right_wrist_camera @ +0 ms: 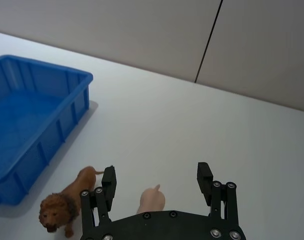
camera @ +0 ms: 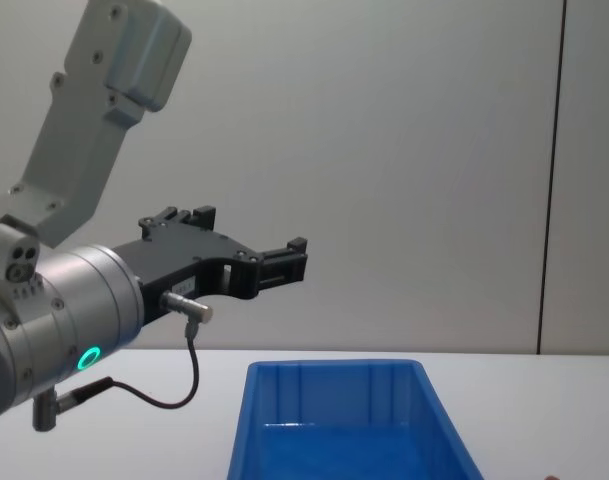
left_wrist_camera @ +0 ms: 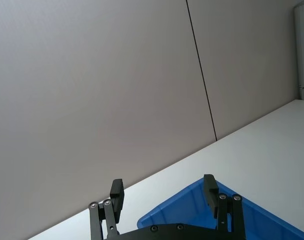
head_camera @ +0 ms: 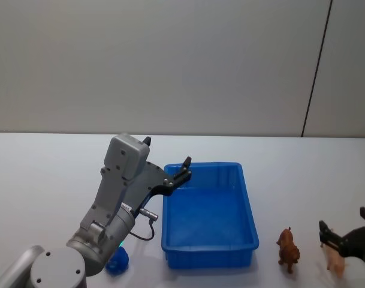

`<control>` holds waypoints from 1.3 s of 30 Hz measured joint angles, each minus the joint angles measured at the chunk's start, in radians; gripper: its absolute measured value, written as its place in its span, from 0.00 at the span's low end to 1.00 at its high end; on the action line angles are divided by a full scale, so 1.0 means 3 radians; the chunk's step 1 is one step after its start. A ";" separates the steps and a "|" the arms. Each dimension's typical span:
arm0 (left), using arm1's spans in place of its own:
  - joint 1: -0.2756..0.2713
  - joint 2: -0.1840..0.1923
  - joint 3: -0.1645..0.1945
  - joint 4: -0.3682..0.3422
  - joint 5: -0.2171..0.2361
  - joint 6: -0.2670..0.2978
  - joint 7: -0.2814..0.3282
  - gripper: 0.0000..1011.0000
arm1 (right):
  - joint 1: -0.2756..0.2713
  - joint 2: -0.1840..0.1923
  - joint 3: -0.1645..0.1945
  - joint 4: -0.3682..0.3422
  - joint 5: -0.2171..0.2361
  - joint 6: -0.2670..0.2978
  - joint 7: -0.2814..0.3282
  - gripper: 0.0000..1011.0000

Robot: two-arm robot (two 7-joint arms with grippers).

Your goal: Pick up the two dolls from the table and place them into the box.

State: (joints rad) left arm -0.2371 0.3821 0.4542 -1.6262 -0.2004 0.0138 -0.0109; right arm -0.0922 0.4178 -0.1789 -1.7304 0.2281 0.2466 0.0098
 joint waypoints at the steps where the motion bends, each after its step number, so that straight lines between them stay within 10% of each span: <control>1: 0.0000 0.0000 0.0000 0.0000 0.0000 0.0000 0.0000 0.99 | -0.0001 0.0000 0.0000 0.0006 0.0000 0.0016 0.0001 0.99; 31: 0.0000 0.0000 0.0000 0.0000 0.0000 0.0000 0.0000 0.99 | 0.0056 -0.0128 -0.0048 0.0393 -0.0031 0.0360 0.0089 0.99; 39: 0.0000 0.0000 0.0000 0.0000 0.0000 0.0000 0.0000 0.99 | 0.0093 -0.0165 -0.0041 0.0476 0.0034 0.0397 0.0098 0.80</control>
State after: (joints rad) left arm -0.2371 0.3821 0.4542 -1.6262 -0.2004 0.0139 -0.0109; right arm -0.0641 0.3681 -0.1913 -1.5876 0.2384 0.3655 0.0390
